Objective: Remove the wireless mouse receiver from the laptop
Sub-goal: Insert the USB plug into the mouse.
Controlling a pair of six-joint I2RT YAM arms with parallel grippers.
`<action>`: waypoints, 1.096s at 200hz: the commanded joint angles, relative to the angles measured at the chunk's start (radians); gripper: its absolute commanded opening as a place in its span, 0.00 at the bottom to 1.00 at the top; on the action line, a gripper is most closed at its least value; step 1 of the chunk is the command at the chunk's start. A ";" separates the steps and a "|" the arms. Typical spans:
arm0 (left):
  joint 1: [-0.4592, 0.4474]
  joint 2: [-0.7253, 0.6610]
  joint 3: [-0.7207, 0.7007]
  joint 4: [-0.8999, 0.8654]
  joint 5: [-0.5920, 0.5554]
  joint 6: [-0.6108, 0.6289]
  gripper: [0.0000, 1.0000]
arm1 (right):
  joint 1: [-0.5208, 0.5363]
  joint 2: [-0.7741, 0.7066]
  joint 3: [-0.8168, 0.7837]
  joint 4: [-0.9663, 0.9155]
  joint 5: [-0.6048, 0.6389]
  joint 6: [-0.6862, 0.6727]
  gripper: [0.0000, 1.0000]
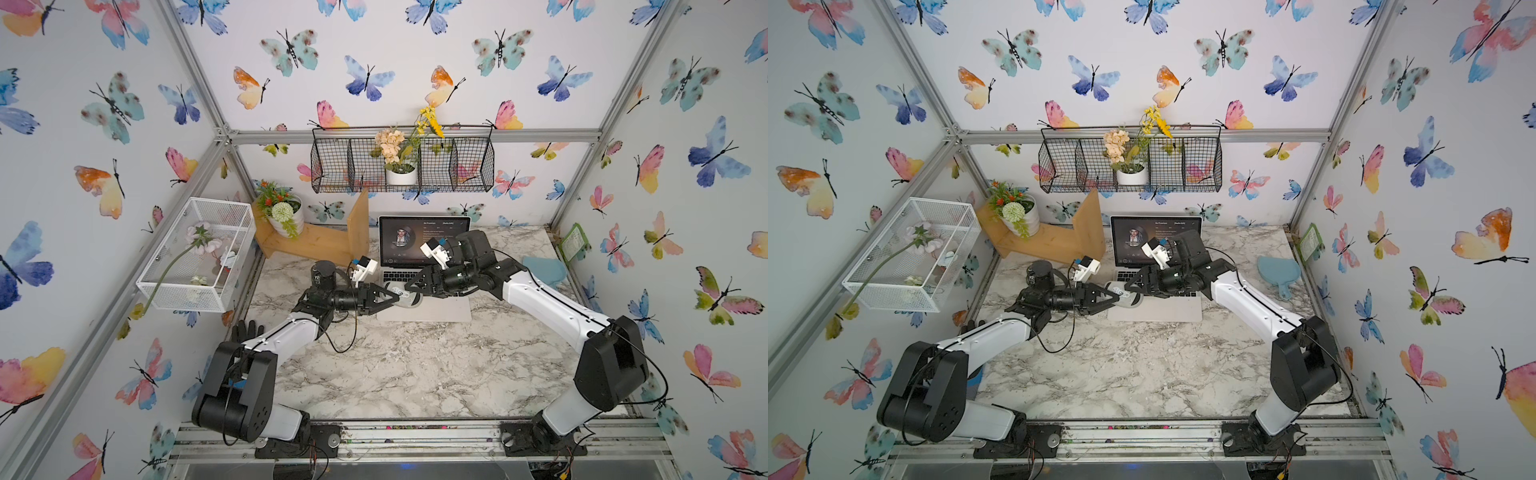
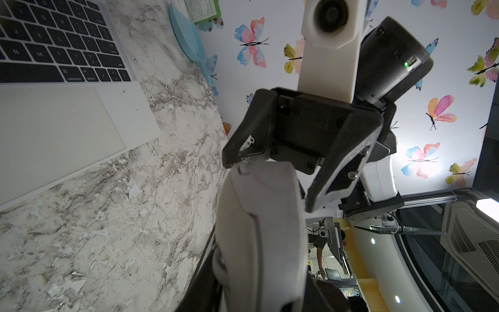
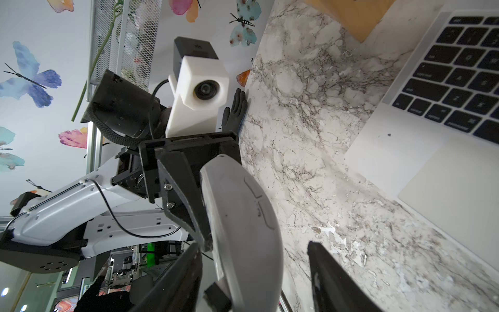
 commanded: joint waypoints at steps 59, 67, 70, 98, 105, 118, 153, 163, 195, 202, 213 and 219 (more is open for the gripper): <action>0.002 -0.004 0.021 0.019 0.010 0.020 0.13 | 0.002 -0.023 0.018 -0.007 0.029 -0.010 0.67; 0.002 -0.005 0.020 0.019 0.009 0.020 0.13 | 0.002 -0.021 0.023 -0.010 0.018 -0.011 0.68; 0.002 -0.007 0.020 0.019 0.009 0.020 0.13 | 0.002 -0.021 0.025 -0.011 0.017 -0.012 0.69; 0.002 -0.011 0.018 0.019 0.009 0.020 0.13 | -0.009 -0.045 0.020 0.035 -0.029 0.015 0.72; 0.002 -0.014 0.017 0.019 0.009 0.020 0.12 | -0.012 -0.054 0.023 0.037 -0.029 0.019 0.73; 0.002 -0.016 0.015 0.019 0.009 0.020 0.12 | -0.024 -0.068 0.024 0.034 -0.031 0.018 0.74; 0.004 -0.015 0.015 0.022 0.009 0.017 0.12 | -0.065 -0.092 0.000 0.015 -0.033 0.014 0.76; 0.004 -0.014 0.016 0.024 0.009 0.017 0.12 | -0.074 -0.096 -0.012 0.003 -0.027 0.006 0.75; 0.004 -0.014 0.016 0.025 0.009 0.015 0.12 | -0.075 -0.090 -0.017 -0.072 -0.004 -0.059 0.73; 0.004 -0.015 0.017 0.026 0.010 0.014 0.12 | -0.074 -0.089 -0.021 -0.076 -0.011 -0.067 0.73; 0.004 -0.013 0.016 0.025 0.009 0.015 0.12 | -0.070 -0.086 -0.033 -0.075 -0.024 -0.075 0.73; 0.004 -0.014 0.017 0.025 0.009 0.015 0.12 | -0.070 -0.084 -0.036 -0.078 -0.023 -0.078 0.73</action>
